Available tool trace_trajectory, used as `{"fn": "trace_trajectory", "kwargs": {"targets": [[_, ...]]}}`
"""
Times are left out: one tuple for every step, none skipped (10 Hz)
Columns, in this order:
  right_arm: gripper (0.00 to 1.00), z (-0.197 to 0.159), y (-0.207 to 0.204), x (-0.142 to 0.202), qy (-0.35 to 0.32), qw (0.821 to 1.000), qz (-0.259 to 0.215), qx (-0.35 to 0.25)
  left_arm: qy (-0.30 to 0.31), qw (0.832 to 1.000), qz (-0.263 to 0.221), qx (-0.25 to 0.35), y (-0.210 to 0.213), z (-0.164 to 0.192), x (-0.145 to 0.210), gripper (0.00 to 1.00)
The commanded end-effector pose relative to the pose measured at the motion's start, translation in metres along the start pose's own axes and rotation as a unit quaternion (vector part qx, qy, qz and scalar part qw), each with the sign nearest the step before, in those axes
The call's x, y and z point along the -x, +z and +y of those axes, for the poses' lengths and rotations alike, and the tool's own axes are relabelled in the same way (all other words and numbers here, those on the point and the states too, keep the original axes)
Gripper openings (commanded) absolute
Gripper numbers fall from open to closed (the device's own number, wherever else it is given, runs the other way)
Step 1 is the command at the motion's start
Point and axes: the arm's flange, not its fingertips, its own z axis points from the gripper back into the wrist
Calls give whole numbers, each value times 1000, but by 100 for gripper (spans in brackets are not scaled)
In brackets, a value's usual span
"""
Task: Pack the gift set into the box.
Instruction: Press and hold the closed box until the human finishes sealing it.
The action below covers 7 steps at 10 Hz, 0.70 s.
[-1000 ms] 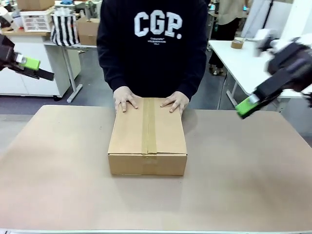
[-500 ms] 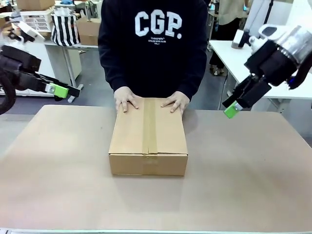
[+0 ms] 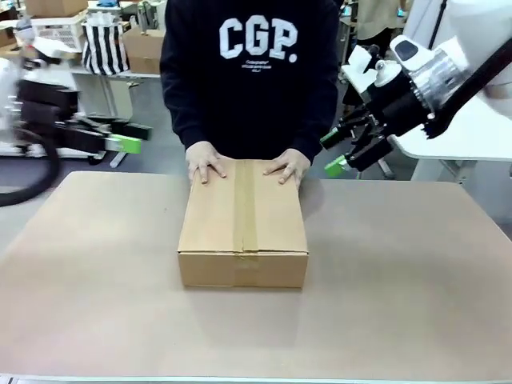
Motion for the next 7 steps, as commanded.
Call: {"fn": "trace_trajectory", "kwargs": {"targets": [[100, -22, -57, 22, 185, 956, -196, -114, -92, 995, -34, 22, -41, 2, 28, 100], [100, -26, -73, 36, 172, 952, -208, -147, -90, 994, -48, 31, -54, 5, 36, 100], [100, -32, -82, 50, 180, 953, -200, -138, -71, 995, -55, 52, -68, 11, 49, 100], [100, -35, -88, 63, 165, 951, -213, -151, -86, 994, -50, 42, -80, 21, 74, 100], [100, -10, -76, 12, 142, 976, -146, -70, -29, 1000, 12, 1, -75, 32, 81, 100], [100, -10, -76, 12, 142, 976, -146, -70, -80, 995, -35, 41, -74, 3, 57, 100], [100, -19, -87, 47, 163, 961, -194, -108, -80, 995, -35, 41, -74, 3, 57, 100]]}}
